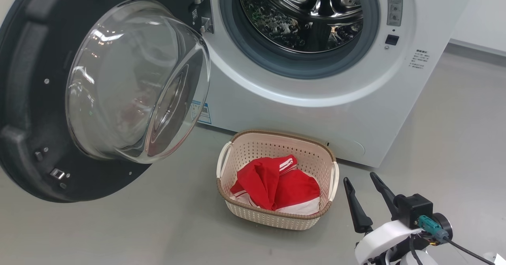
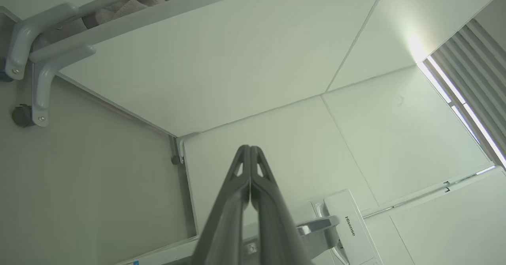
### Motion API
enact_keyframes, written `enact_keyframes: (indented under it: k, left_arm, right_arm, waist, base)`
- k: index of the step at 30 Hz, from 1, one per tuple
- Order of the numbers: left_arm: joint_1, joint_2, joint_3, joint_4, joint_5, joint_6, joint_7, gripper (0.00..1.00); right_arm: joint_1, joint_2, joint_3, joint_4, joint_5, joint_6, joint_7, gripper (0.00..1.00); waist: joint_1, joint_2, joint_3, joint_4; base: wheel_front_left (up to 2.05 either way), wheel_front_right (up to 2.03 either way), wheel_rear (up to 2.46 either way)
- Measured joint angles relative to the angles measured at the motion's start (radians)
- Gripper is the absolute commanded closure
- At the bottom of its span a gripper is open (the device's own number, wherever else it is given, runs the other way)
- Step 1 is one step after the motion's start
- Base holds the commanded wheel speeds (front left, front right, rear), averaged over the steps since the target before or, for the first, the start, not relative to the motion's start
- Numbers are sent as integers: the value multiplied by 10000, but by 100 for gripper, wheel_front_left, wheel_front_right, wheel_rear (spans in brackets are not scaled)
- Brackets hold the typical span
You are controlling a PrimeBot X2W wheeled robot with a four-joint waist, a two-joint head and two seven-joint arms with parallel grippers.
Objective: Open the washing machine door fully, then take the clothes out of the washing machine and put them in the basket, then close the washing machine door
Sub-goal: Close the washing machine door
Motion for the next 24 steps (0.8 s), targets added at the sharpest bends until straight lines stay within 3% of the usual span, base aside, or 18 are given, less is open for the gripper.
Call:
enact_keyframes:
  k: [6, 14, 24]
  left_arm:
    - [-223, 280, -194, 913, -326, 203, 698, 100]
    - [-417, 606, -1141, 1496, -290, 207, 1707, 100]
    - [-465, 642, -1714, 2169, -234, -136, 2435, 100]
  right_arm:
    - [-155, -52, 50, 2, -102, 13, 0, 0]
    - [-198, -88, 50, 6, -184, 58, 0, 0]
    - [-210, -115, -15, 23, -184, 96, 0, 0]
  waist:
    - [0, 0, 153, -124]
    - [0, 0, 319, -292]
    - [0, 0, 389, -335]
  base:
    - [0, 0, 0]
    - [0, 0, 0]
    - [0, 0, 0]
